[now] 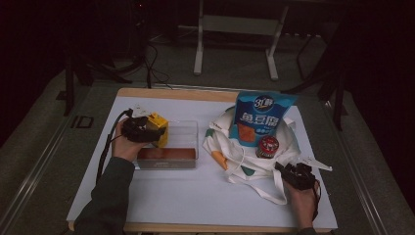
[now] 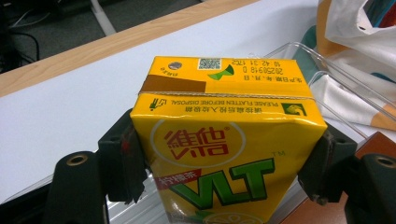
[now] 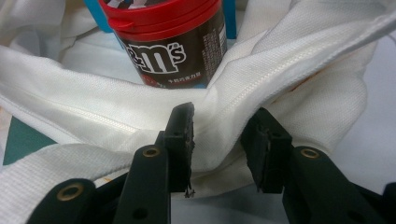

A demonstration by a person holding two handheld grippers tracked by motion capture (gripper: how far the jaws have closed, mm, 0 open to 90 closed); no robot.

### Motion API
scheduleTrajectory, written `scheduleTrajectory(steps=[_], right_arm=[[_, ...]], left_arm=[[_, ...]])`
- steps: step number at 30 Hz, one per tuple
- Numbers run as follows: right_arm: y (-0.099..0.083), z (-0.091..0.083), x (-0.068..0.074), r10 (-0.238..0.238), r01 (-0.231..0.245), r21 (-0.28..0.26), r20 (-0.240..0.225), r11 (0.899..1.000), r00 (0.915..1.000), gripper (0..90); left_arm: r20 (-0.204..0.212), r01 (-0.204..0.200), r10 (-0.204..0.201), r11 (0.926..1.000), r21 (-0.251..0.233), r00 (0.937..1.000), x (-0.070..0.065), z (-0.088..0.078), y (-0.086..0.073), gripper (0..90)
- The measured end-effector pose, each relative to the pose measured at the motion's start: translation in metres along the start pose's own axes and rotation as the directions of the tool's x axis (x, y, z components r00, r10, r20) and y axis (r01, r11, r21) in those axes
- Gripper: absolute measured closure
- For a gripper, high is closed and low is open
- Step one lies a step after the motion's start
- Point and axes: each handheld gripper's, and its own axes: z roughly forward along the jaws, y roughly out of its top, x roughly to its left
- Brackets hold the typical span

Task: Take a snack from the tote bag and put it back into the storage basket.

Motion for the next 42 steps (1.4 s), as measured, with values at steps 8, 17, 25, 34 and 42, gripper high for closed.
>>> scheduleTrajectory(steps=[8, 17, 25, 34, 42], right_arm=[[0.0, 0.0, 0.0, 0.0, 0.0, 0.0, 0.0, 1.0, 1.0, 63.5], [0.0, 0.0, 0.0, 0.002, -0.002, -0.001, -0.002, 1.0, 1.0, 63.3], [0.0, 0.0, 0.0, 0.002, -0.002, -0.002, -0.002, 1.0, 1.0, 63.2], [0.0, 0.0, 0.0, 0.003, -0.003, -0.002, -0.002, 1.0, 1.0, 63.2], [0.0, 0.0, 0.0, 0.004, -0.004, -0.002, -0.003, 1.0, 1.0, 63.1]], left_arm=[[-0.006, 0.013, -0.013, 0.9999, 0.0, 0.9999, 0.004, -0.001, -0.004, 28.3], [-0.021, 0.025, -0.025, 0.9996, 0.012, 0.9995, 0.011, -0.003, -0.012, 28.3], [-0.033, 0.037, -0.036, 0.9992, 0.017, 0.9988, 0.017, -0.006, -0.018, 28.3], [-0.045, 0.054, -0.054, 0.9985, 0.006, 0.9975, 0.026, -0.014, -0.023, 28.3], [-0.056, 0.068, -0.068, 0.9977, -0.004, 0.9961, 0.03, -0.018, -0.029, 28.3]])
